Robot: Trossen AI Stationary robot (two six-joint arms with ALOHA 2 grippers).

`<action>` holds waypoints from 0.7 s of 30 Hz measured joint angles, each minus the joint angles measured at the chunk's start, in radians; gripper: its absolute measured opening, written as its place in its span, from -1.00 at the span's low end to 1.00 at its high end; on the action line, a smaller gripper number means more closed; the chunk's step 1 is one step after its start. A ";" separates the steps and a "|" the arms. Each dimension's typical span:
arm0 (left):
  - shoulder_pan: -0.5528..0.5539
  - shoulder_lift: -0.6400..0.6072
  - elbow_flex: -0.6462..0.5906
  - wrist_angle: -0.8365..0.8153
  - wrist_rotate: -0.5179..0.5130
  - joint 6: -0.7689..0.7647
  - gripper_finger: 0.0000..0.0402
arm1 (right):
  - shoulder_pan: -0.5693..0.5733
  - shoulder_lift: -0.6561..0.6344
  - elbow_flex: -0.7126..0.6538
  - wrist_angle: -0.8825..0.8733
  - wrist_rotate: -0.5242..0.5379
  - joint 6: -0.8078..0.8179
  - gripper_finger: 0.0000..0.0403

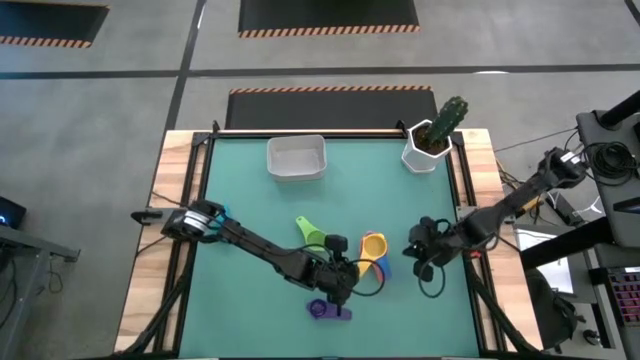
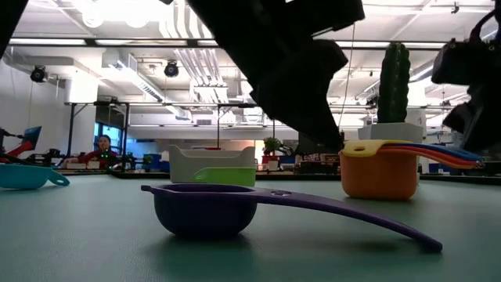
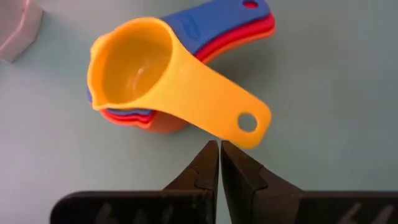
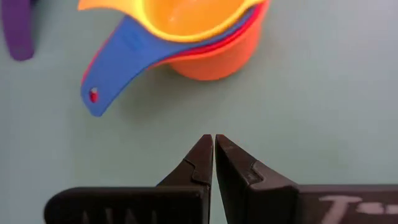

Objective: Nest measuring cups in basket
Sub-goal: Stack the yellow measuring cup on top of the blue measuring cup

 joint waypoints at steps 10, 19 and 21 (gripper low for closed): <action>0.000 0.024 0.000 0.074 0.001 -0.011 -1.00 | 0.000 0.183 -0.042 0.331 0.011 -0.052 -0.96; 0.001 0.024 0.000 0.129 0.001 -0.026 -1.00 | 0.000 0.348 0.070 0.402 0.010 -0.149 -0.96; 0.001 0.024 0.000 0.129 0.002 -0.029 -1.00 | 0.000 0.374 0.096 0.402 0.011 -0.168 -0.96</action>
